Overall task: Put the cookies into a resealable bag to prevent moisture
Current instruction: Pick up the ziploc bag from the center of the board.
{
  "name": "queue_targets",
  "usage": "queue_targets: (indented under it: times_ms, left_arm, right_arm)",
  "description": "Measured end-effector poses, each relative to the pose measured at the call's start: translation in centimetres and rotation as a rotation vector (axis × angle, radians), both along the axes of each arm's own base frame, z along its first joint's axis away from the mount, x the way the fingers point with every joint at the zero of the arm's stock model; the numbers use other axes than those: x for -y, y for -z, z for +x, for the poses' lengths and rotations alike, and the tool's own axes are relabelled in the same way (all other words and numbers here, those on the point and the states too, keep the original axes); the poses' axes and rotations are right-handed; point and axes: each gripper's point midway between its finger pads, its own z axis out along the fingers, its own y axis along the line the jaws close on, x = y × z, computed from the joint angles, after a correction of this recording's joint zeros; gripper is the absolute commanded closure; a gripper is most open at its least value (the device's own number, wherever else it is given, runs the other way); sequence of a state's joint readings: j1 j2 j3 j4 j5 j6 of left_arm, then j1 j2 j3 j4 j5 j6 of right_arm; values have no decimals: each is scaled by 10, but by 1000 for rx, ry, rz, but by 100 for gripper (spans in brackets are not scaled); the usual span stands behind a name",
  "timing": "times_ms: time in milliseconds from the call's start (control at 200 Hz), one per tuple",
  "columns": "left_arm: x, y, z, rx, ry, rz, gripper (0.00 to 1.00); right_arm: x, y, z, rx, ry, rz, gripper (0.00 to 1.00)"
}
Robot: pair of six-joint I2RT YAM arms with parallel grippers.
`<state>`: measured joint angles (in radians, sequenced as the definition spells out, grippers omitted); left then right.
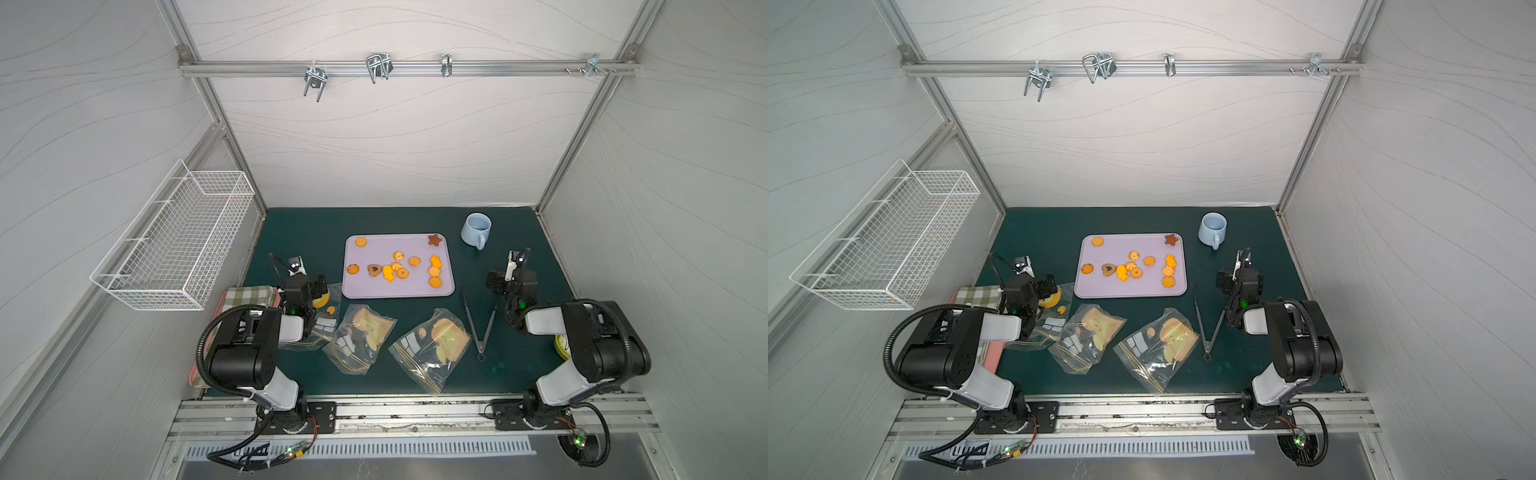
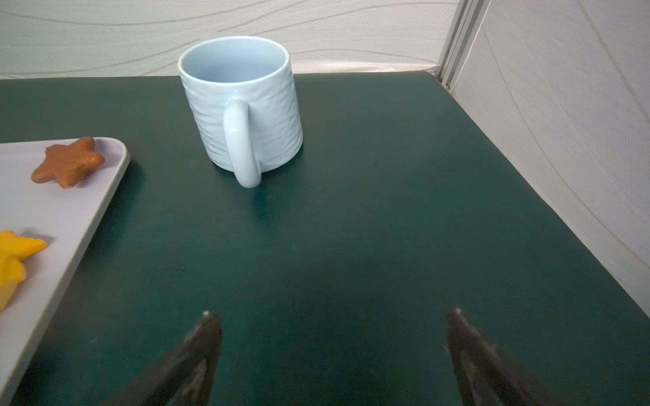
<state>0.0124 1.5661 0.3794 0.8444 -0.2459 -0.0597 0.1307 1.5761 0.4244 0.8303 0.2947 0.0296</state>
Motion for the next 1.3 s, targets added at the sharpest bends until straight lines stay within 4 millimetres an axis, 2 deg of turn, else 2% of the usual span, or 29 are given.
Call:
queue_targets:
  times_ms: [810, 905, 955, 1045, 1200, 1300]
  left_arm:
    - [0, 0, 0, 2, -1, -1, 1]
    - [0, -6, -1, 16, -4, 3, 1]
    - [1, -15, -3, 38, -11, 16, 1]
    - [9, -41, -7, 85, -16, 53, 1]
    - [35, -89, -12, 163, -9, 91, 1]
    - [38, -113, -19, 179, -80, 45, 1]
  right_arm:
    - [-2, 1, 0, -1, -24, 21, 1]
    - [-2, 1, -5, 1, -30, 22, 1]
    - [-4, -2, -10, 5, -34, 18, 1]
    - [-7, -21, -14, 35, -43, 14, 1]
    - [-8, -82, -16, 139, -16, 86, 1]
    - [-1, -116, -13, 157, 47, 207, 1]
